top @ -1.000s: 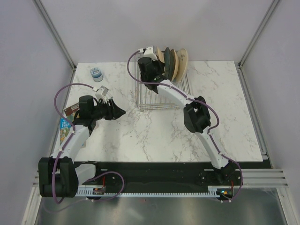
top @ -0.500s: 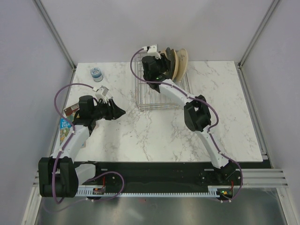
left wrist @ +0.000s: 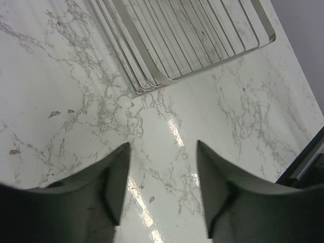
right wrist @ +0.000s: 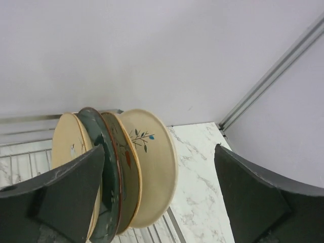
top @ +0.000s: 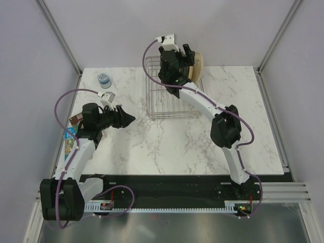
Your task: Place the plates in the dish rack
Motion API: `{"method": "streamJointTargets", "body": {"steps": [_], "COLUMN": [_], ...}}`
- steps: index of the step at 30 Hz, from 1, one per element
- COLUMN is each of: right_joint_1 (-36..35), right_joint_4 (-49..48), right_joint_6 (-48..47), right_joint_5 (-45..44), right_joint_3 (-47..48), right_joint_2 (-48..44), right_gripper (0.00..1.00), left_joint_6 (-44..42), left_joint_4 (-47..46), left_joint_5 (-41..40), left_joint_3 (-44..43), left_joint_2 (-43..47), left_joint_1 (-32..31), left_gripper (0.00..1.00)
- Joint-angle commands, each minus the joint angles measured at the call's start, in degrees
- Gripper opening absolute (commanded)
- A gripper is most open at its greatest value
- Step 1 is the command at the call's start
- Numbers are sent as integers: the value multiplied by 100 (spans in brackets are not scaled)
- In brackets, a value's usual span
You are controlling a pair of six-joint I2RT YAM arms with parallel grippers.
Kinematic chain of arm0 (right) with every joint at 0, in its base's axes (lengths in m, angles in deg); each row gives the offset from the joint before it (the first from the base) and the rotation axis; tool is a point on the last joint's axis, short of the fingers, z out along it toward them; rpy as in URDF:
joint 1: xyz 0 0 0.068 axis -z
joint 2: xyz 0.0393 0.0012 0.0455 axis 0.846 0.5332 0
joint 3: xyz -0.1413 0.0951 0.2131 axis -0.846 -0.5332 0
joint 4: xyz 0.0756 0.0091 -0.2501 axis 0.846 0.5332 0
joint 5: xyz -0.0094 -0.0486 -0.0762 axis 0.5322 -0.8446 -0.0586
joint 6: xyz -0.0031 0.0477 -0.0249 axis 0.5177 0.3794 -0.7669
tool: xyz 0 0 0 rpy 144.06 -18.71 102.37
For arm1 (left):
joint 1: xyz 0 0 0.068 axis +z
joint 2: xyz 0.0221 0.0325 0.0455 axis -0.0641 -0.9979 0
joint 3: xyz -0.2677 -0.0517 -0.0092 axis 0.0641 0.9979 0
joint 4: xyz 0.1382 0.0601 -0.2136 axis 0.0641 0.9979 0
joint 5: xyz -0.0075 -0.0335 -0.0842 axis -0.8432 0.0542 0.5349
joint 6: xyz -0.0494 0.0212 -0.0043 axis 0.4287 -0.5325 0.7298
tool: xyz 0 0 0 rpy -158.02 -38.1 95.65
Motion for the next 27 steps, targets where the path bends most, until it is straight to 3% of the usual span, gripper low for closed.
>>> {"method": "streamJointTargets", "body": {"steps": [1, 2, 4, 5, 8, 9, 11, 18, 27], "right_joint_1": [-70, -44, 70, 114, 404, 614, 834, 1573, 2320], "right_joint_4": [-394, -359, -9, 149, 1640, 2567, 3233, 5463, 5811], "right_joint_6": [-537, -546, -502, -467, 50, 470, 885, 2345, 3295], "right_joint_5": [115, 159, 438, 553, 1413, 1659, 2160, 1777, 2004], "right_joint_3": [-217, -305, -646, -796, -1088, -1097, -1245, -1773, -2801], "right_joint_2": [-826, -1027, -1265, -1519, -1906, -1977, -2188, -2286, -2760], "right_gripper": [98, 98, 98, 98, 98, 98, 98, 98, 98], "left_joint_6": [-119, -154, -302, -364, -532, -549, -655, -971, -1165], "left_joint_4": [-107, 68, 340, 420, 658, 711, 842, 1203, 1309], "left_joint_5": [-249, -310, -425, -451, -574, -670, -715, -865, -899], "left_joint_3": [-217, -296, -560, -656, -1026, -1201, -1386, -2439, -3618], "left_joint_2": [206, 215, 232, 224, 180, 162, 92, -531, -1367], "left_joint_1": [27, 27, 36, 27, 36, 27, 27, 18, -8], "left_gripper": [70, 74, 99, 100, 100, 100, 100, 100, 100]}}
